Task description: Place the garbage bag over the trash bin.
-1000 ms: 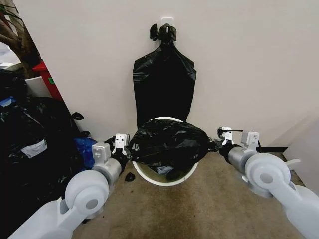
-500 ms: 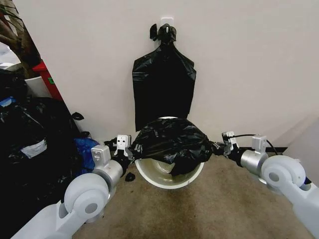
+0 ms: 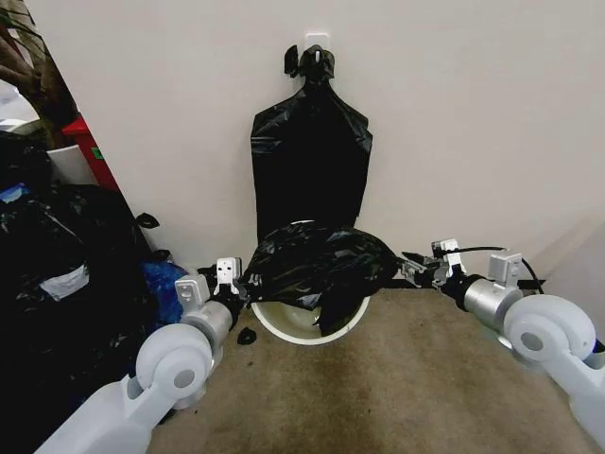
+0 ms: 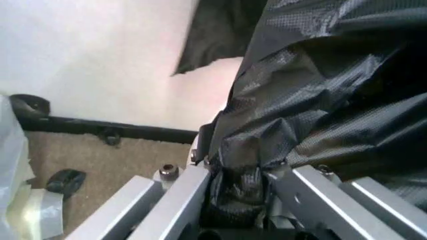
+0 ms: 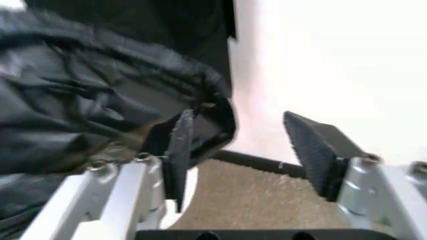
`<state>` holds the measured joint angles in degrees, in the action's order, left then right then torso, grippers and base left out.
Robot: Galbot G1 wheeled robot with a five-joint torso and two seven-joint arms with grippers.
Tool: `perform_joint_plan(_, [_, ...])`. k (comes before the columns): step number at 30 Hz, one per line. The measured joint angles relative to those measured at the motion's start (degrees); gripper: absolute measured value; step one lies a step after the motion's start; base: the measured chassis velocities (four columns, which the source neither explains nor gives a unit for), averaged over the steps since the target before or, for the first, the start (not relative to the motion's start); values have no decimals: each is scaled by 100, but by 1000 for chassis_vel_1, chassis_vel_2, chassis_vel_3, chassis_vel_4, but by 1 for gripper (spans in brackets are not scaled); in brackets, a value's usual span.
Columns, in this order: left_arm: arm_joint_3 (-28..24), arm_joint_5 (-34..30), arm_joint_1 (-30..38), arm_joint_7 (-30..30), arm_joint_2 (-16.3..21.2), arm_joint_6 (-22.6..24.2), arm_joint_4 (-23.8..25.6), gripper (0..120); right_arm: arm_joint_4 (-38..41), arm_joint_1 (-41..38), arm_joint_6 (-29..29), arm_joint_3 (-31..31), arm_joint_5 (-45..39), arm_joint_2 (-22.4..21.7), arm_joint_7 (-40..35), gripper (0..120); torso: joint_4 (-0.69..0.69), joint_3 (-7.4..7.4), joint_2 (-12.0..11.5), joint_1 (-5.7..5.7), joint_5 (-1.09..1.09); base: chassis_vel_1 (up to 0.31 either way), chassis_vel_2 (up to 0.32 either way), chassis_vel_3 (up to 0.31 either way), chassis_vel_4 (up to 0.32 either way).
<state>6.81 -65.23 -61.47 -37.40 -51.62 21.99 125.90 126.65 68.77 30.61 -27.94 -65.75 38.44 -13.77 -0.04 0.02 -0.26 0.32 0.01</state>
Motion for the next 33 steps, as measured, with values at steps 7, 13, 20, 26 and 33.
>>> perform_joint_plan(7, [-39,235,-9,-34,-6,-343,-107,2,1179,113,-98,97,-847,302,-1858,79,1,0,0,0,-1,0,0,0,0])
perform_joint_plan(13, [-183,679,-129,-51,-1,-984,-167,2,1698,149,-433,418,-1103,619,-2879,98,0,0,0,0,0,0,0,0,0])
perform_joint_plan(20, [-420,1841,-245,158,-45,-2035,-423,2,1706,-112,-872,536,-2769,920,-3575,100,1,0,0,0,0,0,0,0,0])
perform_joint_plan(26, [-461,2128,-278,245,-40,-2316,-371,2,1690,-413,-1159,934,-3863,1287,-3899,100,1,0,0,1,0,0,0,0,0])
perform_joint_plan(33, [-460,2367,-396,384,-27,-2407,-246,2,1677,-666,-1232,1229,-4117,1537,-3964,100,1,0,0,0,0,0,0,0,0])
